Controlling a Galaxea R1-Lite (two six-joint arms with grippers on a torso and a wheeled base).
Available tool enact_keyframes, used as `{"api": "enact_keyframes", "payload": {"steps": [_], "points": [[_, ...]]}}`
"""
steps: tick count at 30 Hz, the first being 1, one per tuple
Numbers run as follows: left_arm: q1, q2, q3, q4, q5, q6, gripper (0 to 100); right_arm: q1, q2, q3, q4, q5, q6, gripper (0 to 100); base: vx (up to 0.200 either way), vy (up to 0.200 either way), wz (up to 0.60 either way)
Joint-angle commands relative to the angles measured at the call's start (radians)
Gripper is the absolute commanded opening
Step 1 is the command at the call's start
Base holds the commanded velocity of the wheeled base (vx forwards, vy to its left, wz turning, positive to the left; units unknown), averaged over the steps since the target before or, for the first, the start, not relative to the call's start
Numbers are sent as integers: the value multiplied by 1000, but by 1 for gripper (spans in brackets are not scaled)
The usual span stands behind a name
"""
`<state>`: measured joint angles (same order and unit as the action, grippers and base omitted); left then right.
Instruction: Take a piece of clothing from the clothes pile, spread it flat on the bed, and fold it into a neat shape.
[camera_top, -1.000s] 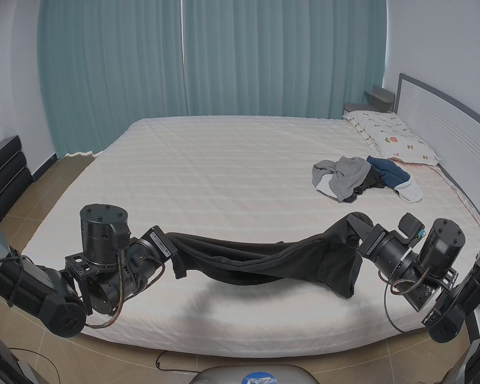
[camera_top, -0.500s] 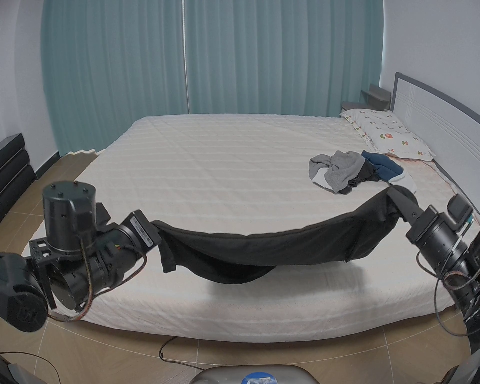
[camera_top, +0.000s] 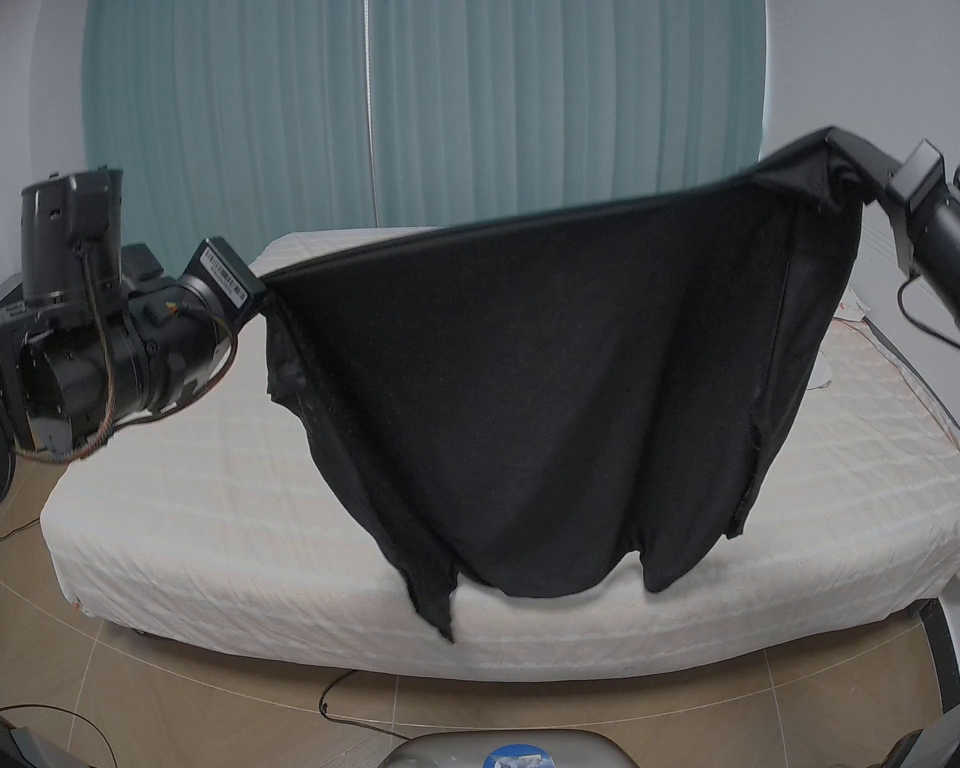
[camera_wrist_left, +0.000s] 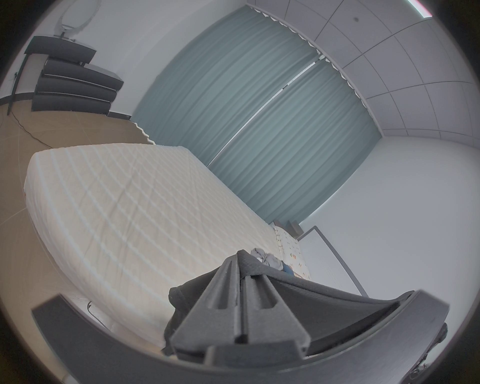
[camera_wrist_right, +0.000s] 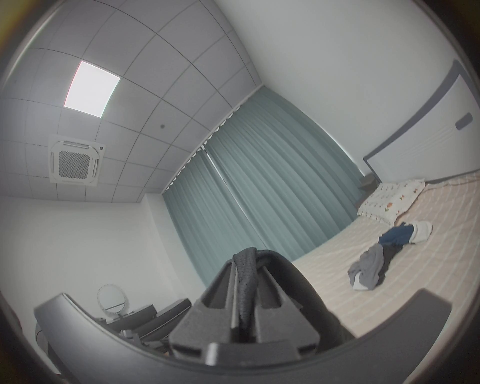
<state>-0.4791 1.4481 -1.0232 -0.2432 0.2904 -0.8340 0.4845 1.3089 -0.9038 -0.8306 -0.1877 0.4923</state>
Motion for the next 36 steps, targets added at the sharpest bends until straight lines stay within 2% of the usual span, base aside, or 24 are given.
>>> {"api": "enact_keyframes", "payload": {"steps": [1,6,12,15,20,28,36], "points": [[63,141,-192,90,-2,3,0,-103,204,-211,104,10,0,0,0,0,0],[88,270,-244,79,-8,-4,0,-112,363,-245,85,17,37,0,200,0,0],[129,451,-331,35,-10,-8,0,-156,630,-403,-50,17,43,0,200,0,0],[140,486,-357,16,-11,-8,0,-159,668,-441,-56,17,43,0,200,0,0],[175,611,-480,4,-11,-8,0,-159,757,-563,-59,19,43,0,200,0,0],[177,808,-641,5,-8,-7,0,-172,908,-573,-96,8,46,0,200,0,0],[166,996,-722,4,-2,-8,0,-172,1109,-584,-186,2,40,0,0,0,0]]}}
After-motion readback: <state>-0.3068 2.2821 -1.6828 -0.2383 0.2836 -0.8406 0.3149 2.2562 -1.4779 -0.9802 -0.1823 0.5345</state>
